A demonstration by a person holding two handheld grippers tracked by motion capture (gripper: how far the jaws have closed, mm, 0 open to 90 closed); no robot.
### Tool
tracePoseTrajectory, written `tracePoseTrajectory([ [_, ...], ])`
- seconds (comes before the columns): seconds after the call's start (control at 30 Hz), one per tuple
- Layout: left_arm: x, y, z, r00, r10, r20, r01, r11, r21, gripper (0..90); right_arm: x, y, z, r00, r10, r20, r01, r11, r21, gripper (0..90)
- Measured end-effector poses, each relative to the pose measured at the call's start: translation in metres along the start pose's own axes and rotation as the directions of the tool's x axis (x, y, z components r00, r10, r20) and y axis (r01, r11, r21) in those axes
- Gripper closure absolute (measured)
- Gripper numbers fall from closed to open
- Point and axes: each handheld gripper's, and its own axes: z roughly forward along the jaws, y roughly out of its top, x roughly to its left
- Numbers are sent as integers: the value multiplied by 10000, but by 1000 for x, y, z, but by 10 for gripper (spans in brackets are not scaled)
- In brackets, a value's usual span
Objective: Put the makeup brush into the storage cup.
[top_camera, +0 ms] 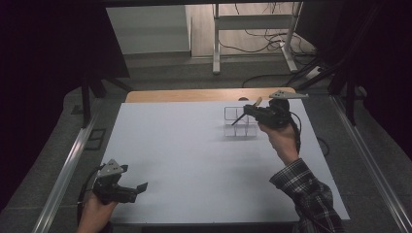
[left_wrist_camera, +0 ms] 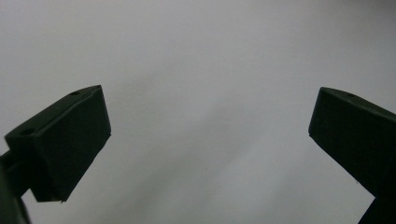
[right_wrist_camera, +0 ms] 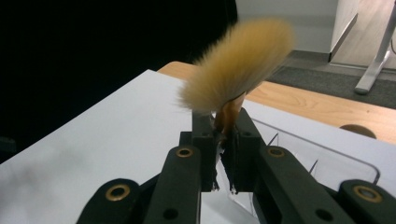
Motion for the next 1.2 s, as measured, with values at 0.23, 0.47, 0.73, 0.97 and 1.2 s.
tracePoseTrajectory([
  [0.23,0,0,1,10000,25,20,-25,10000,44,0,-3,10,2,9996,-96,269,101,9998,-164,840],
  [0.47,0,0,1,10000,3,48,-4,10000,49,0,-6,15,7,9986,-195,493,208,9994,-264,840],
  [0.73,0,0,1,10000,34,59,-34,10000,53,0,-8,17,14,9972,-279,699,298,9992,-260,840],
  [0.97,-1,0,1,10000,45,62,-45,10000,82,0,-10,16,20,9966,-254,785,277,9992,-285,840],
  [1.2,-1,0,1,10000,31,74,-32,10000,77,0,-12,16,27,9956,-289,888,311,9992,-232,840],
])
